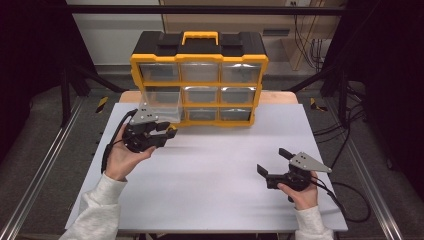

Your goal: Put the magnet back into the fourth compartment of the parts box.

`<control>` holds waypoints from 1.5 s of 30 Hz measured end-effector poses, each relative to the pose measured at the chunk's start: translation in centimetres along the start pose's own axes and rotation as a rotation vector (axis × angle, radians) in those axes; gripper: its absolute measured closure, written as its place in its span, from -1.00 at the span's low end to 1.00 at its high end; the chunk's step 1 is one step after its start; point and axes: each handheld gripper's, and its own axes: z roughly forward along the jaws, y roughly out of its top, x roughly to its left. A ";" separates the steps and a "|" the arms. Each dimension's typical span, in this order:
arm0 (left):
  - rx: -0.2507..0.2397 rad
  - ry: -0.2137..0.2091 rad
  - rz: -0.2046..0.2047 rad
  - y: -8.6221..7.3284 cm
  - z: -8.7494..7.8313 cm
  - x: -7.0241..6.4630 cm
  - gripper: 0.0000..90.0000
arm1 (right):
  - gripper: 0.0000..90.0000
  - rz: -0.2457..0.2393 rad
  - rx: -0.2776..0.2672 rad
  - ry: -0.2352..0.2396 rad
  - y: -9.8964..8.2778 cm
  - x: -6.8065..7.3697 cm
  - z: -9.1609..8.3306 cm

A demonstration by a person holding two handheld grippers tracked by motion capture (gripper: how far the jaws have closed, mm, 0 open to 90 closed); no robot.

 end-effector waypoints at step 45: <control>0.007 0.145 -0.046 5.0 2.0 6.6 0.40 | -0.99 0.001 0.002 0.004 -0.1 -0.1 0.0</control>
